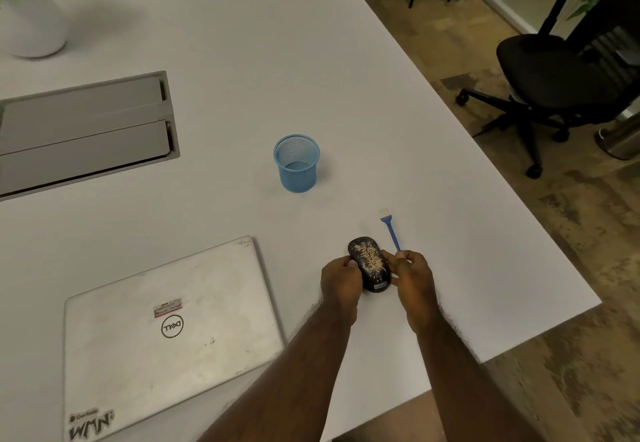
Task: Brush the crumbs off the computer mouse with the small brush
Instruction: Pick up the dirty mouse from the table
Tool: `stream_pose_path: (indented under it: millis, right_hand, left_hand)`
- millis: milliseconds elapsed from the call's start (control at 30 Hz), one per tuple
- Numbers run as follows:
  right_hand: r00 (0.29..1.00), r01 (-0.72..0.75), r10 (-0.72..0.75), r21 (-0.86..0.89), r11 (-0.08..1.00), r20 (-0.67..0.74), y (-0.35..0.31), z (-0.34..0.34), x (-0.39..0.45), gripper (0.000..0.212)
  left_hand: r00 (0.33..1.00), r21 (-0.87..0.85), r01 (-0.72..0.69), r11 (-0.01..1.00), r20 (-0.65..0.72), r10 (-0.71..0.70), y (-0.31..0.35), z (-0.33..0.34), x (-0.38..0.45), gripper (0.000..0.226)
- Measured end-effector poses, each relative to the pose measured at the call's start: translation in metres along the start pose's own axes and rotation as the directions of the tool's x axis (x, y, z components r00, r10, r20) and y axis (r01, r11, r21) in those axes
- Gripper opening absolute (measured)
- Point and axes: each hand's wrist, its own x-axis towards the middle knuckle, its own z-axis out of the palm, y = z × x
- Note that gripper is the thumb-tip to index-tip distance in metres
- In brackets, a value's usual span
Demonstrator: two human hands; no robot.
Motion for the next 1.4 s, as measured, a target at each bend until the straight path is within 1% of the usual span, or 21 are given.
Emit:
stream_pose_path:
  millis: [133, 233, 300, 367, 500, 633, 700, 767, 867, 1000, 1067, 1167, 1300, 1400]
  right_hand:
    - [1.0, -0.002, 0.002, 0.007, 1.0, -0.003, 0.003, -0.004, -0.001, 0.013]
    - [1.0, 0.002, -0.002, 0.004, 1.0, -0.001, 0.005, -0.008, -0.004, 0.014]
    - [1.0, 0.009, -0.009, 0.017, 1.0, 0.005, 0.003, -0.01, -0.01, 0.014]
    - [1.0, 0.019, -0.019, 0.042, 0.999, 0.007, -0.001, -0.013, -0.018, 0.012]
    - [0.999, 0.041, -0.042, 0.088, 0.995, 0.01, -0.012, -0.019, -0.041, 0.012]
    - [0.999, 0.041, -0.043, 0.116, 0.992, 0.013, -0.02, -0.025, -0.06, 0.011]
    - [0.999, 0.043, -0.046, 0.122, 0.992, 0.021, -0.025, -0.03, -0.073, 0.013]
    - [0.998, 0.051, -0.055, 0.127, 0.991, 0.031, -0.033, -0.035, -0.088, 0.016]
    - [0.997, 0.065, -0.071, 0.138, 0.988, 0.038, -0.046, -0.045, -0.116, 0.014]
    - [0.996, 0.079, -0.084, 0.121, 0.989, 0.03, -0.061, -0.063, -0.161, 0.018]
    - [0.996, 0.09, -0.089, 0.136, 0.987, -0.007, -0.066, -0.075, -0.186, 0.015]
    - [0.992, 0.105, -0.087, 0.212, 0.972, -0.093, -0.074, -0.096, -0.227, 0.012]
    - [0.978, 0.136, -0.081, 0.296, 0.945, -0.19, -0.077, -0.12, -0.286, 0.018]
    - [0.962, 0.166, -0.071, 0.361, 0.918, -0.262, -0.07, -0.133, -0.324, 0.023]
  left_hand:
    - [1.0, -0.037, 0.016, 0.999, -0.014, -0.016, 0.0, 0.003, -0.001, 0.025]
    - [1.0, -0.1, 0.019, 0.995, 0.0, -0.019, -0.003, 0.004, -0.003, 0.023]
    - [0.998, -0.181, 0.049, 0.982, 0.044, -0.042, -0.007, 0.004, -0.006, 0.02]
    - [0.995, -0.25, 0.069, 0.966, 0.087, -0.049, -0.01, 0.003, -0.009, 0.022]
    - [0.986, -0.333, 0.094, 0.938, 0.162, -0.041, -0.006, -0.001, -0.025, 0.023]
    - [0.966, -0.416, 0.161, 0.895, 0.252, -0.056, 0.004, -0.009, -0.047, 0.02]
    - [0.951, -0.444, 0.197, 0.874, 0.304, -0.059, 0.008, -0.015, -0.059, 0.025]
    - [0.93, -0.446, 0.22, 0.868, 0.363, -0.049, 0.012, -0.023, -0.072, 0.03]
    - [0.896, -0.404, 0.252, 0.88, 0.441, -0.054, 0.019, -0.037, -0.096, 0.033]
    - [0.871, -0.339, 0.269, 0.902, 0.486, -0.077, 0.025, -0.053, -0.133, 0.035]
    - [0.852, -0.327, 0.288, 0.9, 0.516, -0.085, 0.027, -0.061, -0.152, 0.034]
    - [0.816, -0.298, 0.323, 0.898, 0.569, -0.105, 0.03, -0.074, -0.18, 0.035]
    - [0.769, -0.227, 0.361, 0.905, 0.621, -0.151, 0.027, -0.09, -0.205, 0.04]
    - [0.747, -0.214, 0.371, 0.903, 0.647, -0.154, 0.023, -0.099, -0.219, 0.041]
